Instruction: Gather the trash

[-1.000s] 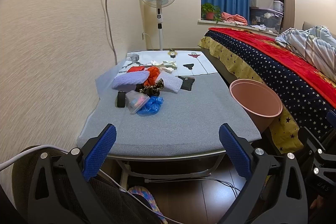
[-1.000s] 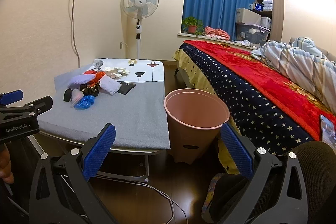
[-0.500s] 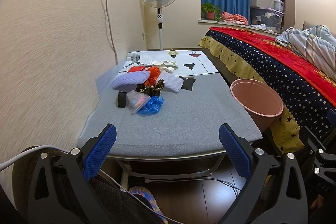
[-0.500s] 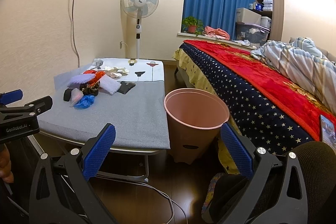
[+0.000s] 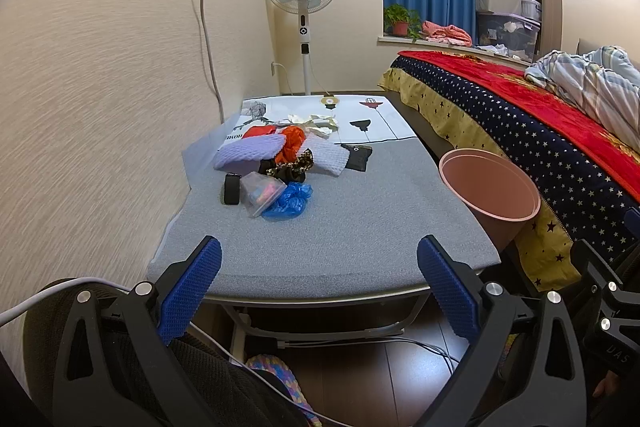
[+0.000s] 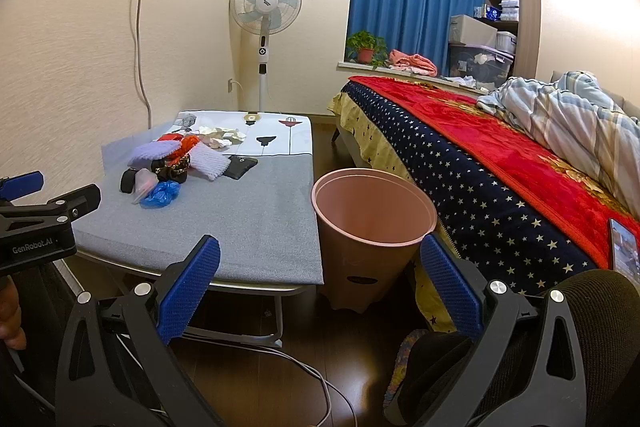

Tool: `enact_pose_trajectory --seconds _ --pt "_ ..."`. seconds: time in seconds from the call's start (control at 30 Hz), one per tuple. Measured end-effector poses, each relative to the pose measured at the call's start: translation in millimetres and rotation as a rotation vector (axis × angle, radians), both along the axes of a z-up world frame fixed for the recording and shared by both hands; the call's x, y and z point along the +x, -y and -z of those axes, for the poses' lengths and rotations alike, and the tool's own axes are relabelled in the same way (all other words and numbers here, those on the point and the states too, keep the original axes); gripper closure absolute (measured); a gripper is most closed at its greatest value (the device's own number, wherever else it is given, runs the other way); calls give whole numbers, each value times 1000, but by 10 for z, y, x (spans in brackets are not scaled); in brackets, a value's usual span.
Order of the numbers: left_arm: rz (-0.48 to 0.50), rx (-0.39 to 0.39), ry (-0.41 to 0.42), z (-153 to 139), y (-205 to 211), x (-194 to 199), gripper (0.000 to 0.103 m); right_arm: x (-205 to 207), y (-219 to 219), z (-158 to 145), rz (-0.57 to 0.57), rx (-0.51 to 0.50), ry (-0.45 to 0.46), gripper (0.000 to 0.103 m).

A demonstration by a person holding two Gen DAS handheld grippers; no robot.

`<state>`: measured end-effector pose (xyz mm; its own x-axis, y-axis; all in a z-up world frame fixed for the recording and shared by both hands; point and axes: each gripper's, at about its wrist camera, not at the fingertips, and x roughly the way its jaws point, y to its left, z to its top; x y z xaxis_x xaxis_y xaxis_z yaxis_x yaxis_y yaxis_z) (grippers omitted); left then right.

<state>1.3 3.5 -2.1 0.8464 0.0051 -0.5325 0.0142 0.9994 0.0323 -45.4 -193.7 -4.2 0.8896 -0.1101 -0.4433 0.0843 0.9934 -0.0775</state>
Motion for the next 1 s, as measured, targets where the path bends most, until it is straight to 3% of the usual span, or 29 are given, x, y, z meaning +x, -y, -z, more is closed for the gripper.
enact_pose_trajectory --seconds 1.0 --pt "-1 2 -2 24 -13 14 8 -1 12 -2 2 -1 -2 5"
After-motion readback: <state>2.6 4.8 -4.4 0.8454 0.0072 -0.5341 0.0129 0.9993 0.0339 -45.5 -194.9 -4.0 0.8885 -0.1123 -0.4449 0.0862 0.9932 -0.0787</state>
